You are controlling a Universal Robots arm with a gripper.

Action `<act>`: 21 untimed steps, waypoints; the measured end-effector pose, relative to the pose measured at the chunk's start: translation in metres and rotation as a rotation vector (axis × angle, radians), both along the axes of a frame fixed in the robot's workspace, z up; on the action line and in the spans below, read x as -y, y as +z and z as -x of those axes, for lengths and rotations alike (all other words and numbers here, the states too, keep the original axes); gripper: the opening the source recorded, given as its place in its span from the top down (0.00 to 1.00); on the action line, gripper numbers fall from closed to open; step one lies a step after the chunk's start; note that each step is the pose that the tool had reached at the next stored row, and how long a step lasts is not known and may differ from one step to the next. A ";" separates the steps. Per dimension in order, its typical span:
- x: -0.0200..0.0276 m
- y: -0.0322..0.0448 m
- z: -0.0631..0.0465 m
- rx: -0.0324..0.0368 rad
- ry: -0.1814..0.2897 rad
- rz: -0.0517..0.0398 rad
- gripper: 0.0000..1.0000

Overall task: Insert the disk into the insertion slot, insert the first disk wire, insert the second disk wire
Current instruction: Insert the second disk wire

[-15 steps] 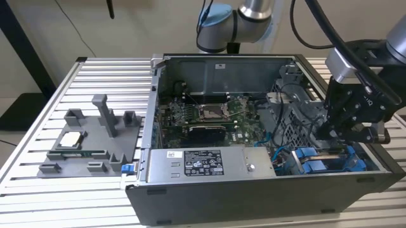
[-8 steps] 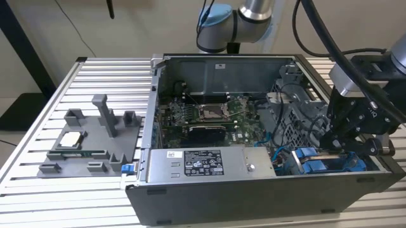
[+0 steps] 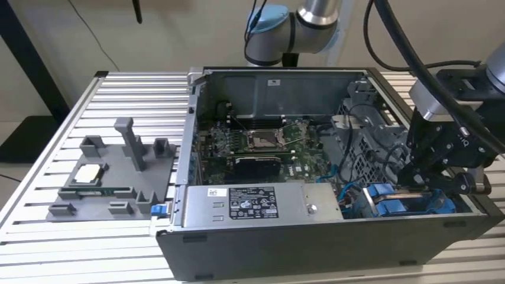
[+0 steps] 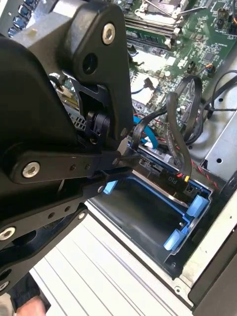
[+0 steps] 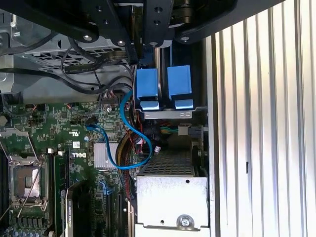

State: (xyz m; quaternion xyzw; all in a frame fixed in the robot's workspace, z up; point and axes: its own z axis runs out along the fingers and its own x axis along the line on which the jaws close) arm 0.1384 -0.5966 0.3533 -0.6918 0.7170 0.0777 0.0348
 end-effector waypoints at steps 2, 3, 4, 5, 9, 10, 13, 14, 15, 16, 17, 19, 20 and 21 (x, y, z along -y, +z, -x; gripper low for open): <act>0.0000 0.0000 0.000 0.0001 0.000 0.0000 0.84; 0.0000 -0.0001 0.000 0.0014 0.000 0.0002 0.84; 0.0000 -0.0005 0.000 0.0051 0.000 0.0001 0.84; 0.0000 -0.0010 0.000 0.0106 0.000 0.0001 0.84; 0.0000 -0.0027 0.000 0.0352 0.000 -0.0006 0.84; -0.0002 -0.0029 0.000 0.0395 0.000 -0.0012 0.84; -0.0014 -0.0035 0.000 0.0481 0.000 -0.0064 0.84; -0.0020 -0.0038 0.000 0.0521 0.000 -0.0068 0.84; -0.0026 -0.0045 0.000 0.0577 0.000 -0.0069 0.84; -0.0035 -0.0053 0.000 0.0633 0.000 -0.0070 0.84; -0.0041 -0.0060 0.000 0.0673 0.000 -0.0069 0.84; -0.0044 -0.0074 0.000 0.0728 0.000 -0.0067 0.84; -0.0045 -0.0080 0.000 0.0758 0.000 -0.0062 0.84; -0.0046 -0.0086 0.000 0.0785 0.000 -0.0059 0.84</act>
